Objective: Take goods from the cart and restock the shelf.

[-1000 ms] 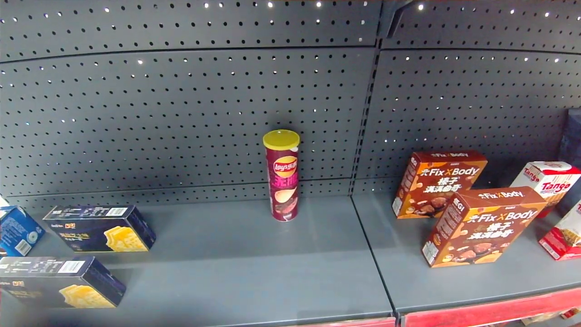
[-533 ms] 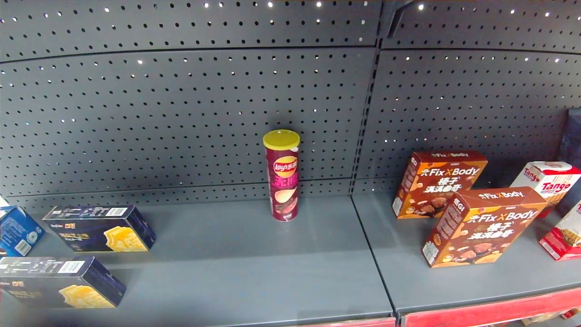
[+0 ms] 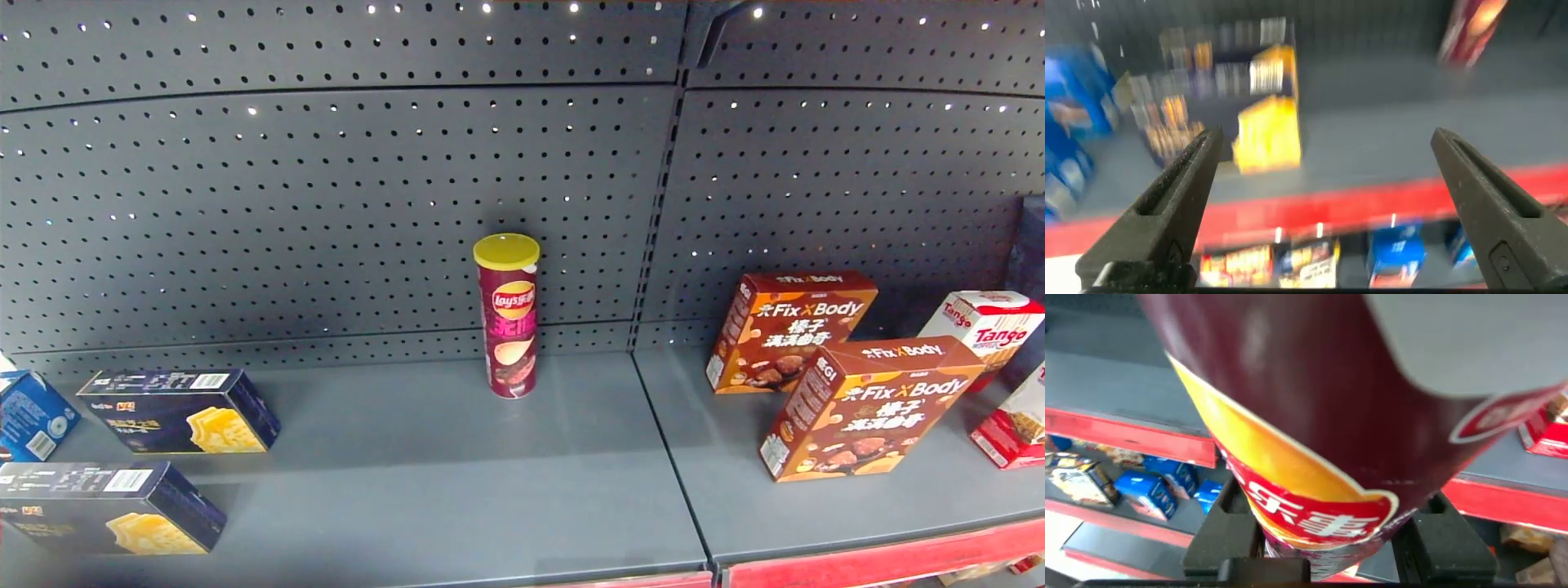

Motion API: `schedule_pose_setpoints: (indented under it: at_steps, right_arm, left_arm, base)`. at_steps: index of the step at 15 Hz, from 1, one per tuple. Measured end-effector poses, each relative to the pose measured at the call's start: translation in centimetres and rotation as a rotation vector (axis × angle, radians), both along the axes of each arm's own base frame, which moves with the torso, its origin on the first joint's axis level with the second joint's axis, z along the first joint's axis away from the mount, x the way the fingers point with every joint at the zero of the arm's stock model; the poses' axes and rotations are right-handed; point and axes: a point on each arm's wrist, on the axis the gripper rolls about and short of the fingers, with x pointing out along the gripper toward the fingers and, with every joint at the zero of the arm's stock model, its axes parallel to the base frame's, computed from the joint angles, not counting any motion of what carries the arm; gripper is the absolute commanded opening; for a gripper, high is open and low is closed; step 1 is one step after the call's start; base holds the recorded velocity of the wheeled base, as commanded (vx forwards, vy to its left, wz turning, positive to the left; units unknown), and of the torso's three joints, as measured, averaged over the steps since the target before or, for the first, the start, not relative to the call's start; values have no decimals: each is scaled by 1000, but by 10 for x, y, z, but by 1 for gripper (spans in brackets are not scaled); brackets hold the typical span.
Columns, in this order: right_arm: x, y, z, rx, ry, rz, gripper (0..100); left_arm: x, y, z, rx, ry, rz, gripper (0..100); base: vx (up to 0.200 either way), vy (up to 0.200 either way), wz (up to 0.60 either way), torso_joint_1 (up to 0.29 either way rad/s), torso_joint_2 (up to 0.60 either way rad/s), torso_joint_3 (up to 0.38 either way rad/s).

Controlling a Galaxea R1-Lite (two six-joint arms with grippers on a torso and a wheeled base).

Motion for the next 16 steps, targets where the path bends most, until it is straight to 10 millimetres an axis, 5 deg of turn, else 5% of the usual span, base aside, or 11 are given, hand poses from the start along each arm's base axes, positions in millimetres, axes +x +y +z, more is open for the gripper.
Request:
schedule_pose_setpoints:
  at_steps: [3,6,11,16]
  right_arm:
    - [-1,0,-1,-3,-11,-16,0]
    - [-2,0,-2,-3,-11,-24,0]
    - [-2,0,-2,-4,-10,-23,0]
    - [-2,0,-2,-3,-14,-21,0]
  left_arm:
    - [9,-2,83,31,-18,-123,100]
    - [52,-8,124,59,114,-373,100]
    - [134,-29,123,43,162,-659,100]
    - [198,-46,96,-34,236,-901,100]
  base:
    - [0,0,0,0,0,0]
    - [0,0,0,0,0,0]
    - [0,0,0,0,0,0]
    - [0,0,0,0,0,0]
